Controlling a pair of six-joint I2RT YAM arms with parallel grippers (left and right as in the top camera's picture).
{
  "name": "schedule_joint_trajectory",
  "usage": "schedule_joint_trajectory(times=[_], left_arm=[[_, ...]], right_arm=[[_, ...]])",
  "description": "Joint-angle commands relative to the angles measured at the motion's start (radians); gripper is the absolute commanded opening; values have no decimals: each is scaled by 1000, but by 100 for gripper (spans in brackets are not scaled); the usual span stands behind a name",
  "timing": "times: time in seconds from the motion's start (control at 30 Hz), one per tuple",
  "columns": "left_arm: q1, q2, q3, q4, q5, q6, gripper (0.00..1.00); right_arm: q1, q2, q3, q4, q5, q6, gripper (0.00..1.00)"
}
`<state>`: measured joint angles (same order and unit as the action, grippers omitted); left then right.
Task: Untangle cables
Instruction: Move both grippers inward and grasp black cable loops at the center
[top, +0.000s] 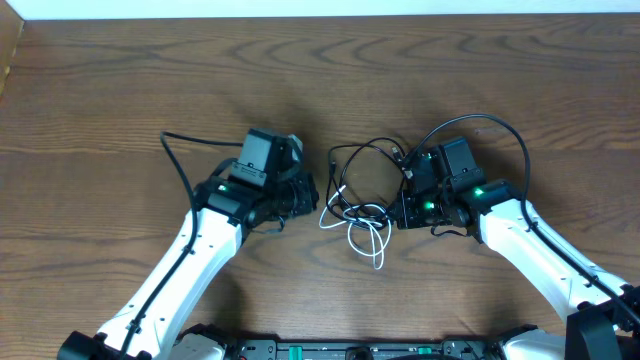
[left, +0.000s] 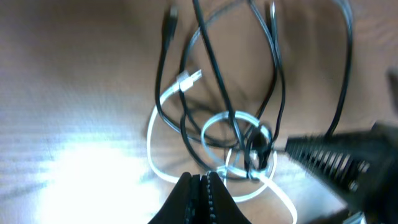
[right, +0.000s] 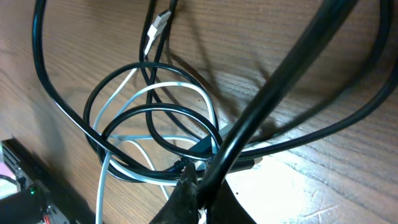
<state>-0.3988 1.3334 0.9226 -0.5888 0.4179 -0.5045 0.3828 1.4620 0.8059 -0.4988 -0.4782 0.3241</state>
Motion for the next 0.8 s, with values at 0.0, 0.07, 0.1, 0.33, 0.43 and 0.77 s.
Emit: schedule_joint_trajectory(times=[0.0,0.07,0.1,0.33,0.43,0.77], left_arm=[[-17,20,14,-30,13,40,8],[-27,30,14,-48,17,40,7],[-32,35,14,-55,26,40,13],[-79,90,13,-53,69,-15,33],[-101,124,13,-54,73,-47,33],[-144,179,13,64,140,-56,33]], right_arm=[[0,2,-4,2,-10,-33,11],[0,2,-4,0,-12,-33,29],[0,2,-4,-2,-15,-33,33],[0,2,-4,-2,-10,-33,33],[0,2,-4,-5,-9,-33,31],[0,2,-4,-23,46,-21,1]])
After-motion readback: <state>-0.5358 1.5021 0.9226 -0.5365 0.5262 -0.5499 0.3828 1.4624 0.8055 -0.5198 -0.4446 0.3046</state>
